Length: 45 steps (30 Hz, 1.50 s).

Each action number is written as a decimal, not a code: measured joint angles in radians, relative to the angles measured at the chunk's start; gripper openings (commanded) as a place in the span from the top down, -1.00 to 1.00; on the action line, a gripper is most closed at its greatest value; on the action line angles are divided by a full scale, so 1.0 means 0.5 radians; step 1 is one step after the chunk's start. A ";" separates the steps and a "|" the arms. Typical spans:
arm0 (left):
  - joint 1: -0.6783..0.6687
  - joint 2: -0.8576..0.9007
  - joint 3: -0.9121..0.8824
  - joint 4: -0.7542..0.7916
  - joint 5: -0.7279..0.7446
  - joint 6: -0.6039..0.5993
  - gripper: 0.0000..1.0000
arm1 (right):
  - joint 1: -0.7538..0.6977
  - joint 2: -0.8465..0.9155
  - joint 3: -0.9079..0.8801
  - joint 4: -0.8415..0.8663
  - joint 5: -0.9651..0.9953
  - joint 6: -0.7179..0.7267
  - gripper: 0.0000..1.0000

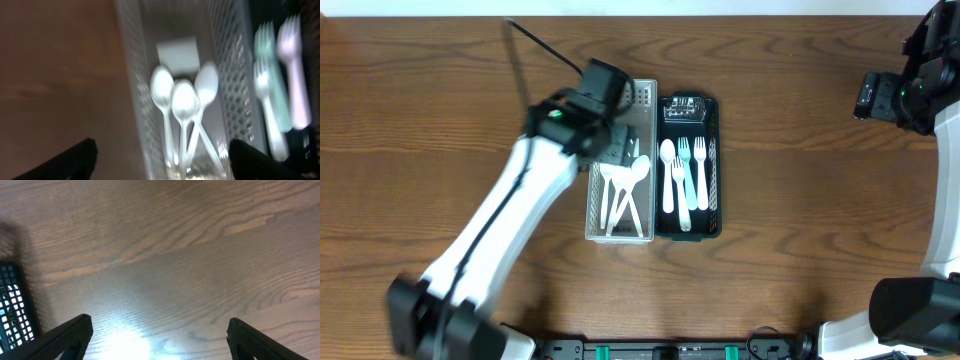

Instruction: Pack container

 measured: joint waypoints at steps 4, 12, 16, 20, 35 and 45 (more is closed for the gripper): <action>0.123 -0.211 0.019 0.092 -0.069 0.027 -0.96 | 0.000 0.000 0.000 0.050 -0.002 0.000 -0.80; 0.588 -0.233 0.024 0.640 -0.177 0.040 -0.96 | 0.089 0.002 -0.009 0.582 -0.204 -0.011 -0.99; 0.765 -0.143 0.024 1.003 -0.192 0.040 -0.96 | 0.239 0.034 -0.008 0.984 -0.266 -0.014 -0.98; 0.886 -0.083 0.024 1.155 -0.193 0.040 -0.96 | 0.391 0.124 -0.008 1.158 -0.342 -0.018 -0.98; 0.955 -0.626 -0.684 1.556 -0.176 0.043 -0.96 | 0.452 -0.155 -0.486 1.250 -0.397 -0.316 -0.98; 0.747 -1.743 -1.791 1.926 -0.175 0.049 -0.96 | 0.455 -1.546 -1.973 1.950 -0.343 -0.423 -0.98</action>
